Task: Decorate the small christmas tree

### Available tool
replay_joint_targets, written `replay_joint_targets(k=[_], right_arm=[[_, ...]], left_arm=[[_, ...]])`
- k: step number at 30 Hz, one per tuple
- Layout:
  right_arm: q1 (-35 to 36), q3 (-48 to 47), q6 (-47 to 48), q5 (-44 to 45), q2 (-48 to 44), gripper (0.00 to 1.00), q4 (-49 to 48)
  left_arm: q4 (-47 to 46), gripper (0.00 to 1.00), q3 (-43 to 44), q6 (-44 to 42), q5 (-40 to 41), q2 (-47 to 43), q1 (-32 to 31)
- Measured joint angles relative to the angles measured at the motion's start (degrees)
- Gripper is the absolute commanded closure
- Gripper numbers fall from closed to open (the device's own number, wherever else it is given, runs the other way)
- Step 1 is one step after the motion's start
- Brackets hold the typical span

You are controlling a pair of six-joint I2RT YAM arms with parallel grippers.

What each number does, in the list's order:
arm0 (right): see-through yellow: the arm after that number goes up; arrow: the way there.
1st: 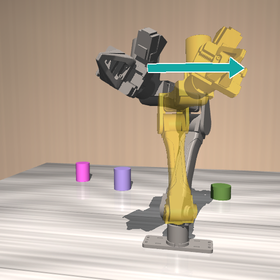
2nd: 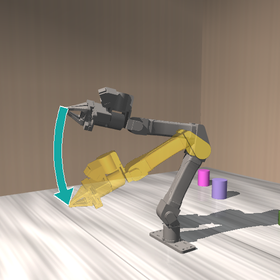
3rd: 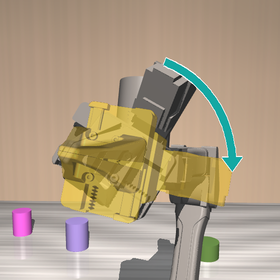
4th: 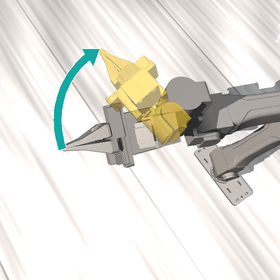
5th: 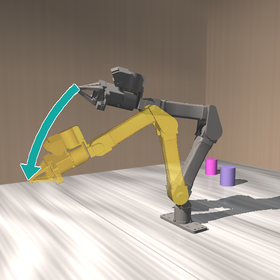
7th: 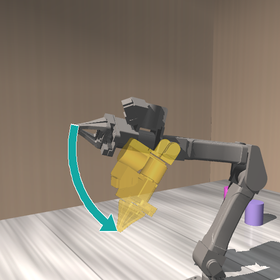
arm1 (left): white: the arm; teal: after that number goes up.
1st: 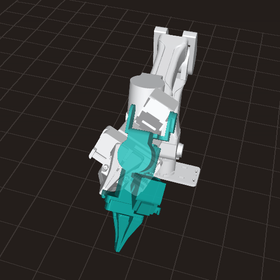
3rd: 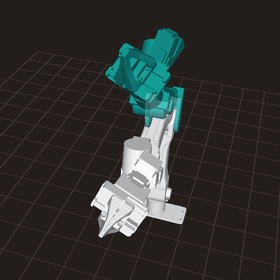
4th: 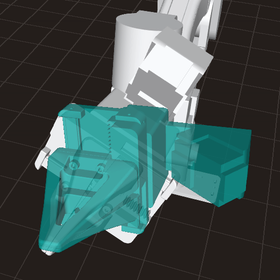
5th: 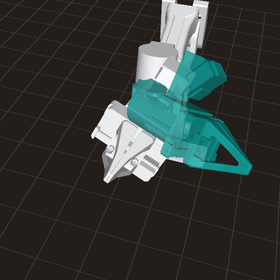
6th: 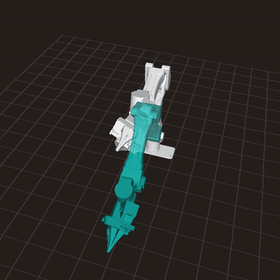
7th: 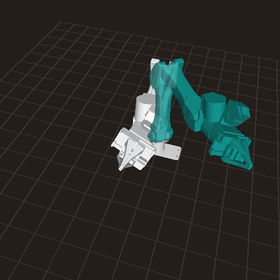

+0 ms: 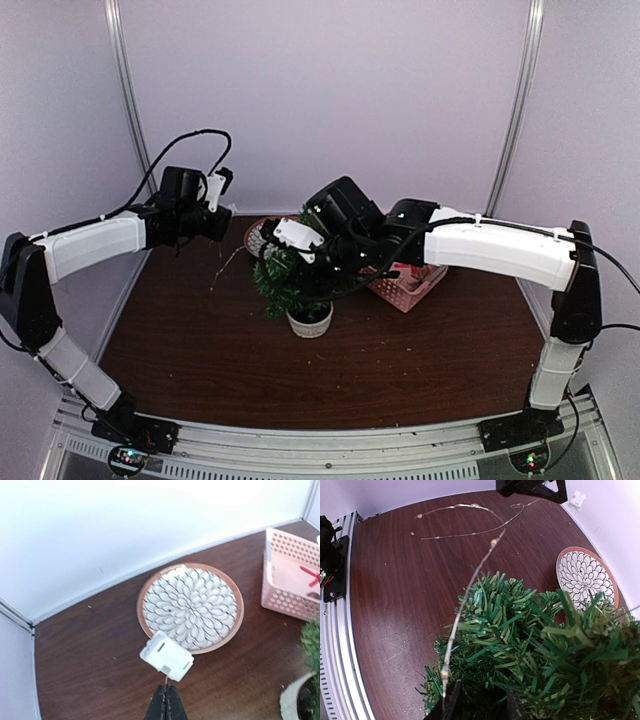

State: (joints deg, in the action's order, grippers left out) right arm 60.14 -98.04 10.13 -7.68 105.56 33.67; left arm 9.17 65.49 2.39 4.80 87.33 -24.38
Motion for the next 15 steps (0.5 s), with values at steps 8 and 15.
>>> replay_joint_targets(k=[8, 15], right_arm=[[0.0, 0.0, 0.04, 0.04, -1.03, 0.51, 0.02], [0.0, 0.0, 0.2, 0.31, -1.49, 0.45, 0.02]], left_arm=[[2.34, 1.0, 14.1, -2.99, 0.74, 7.78, 3.87], [4.46, 1.0, 26.47, -5.07, 0.79, 14.49, 4.68]])
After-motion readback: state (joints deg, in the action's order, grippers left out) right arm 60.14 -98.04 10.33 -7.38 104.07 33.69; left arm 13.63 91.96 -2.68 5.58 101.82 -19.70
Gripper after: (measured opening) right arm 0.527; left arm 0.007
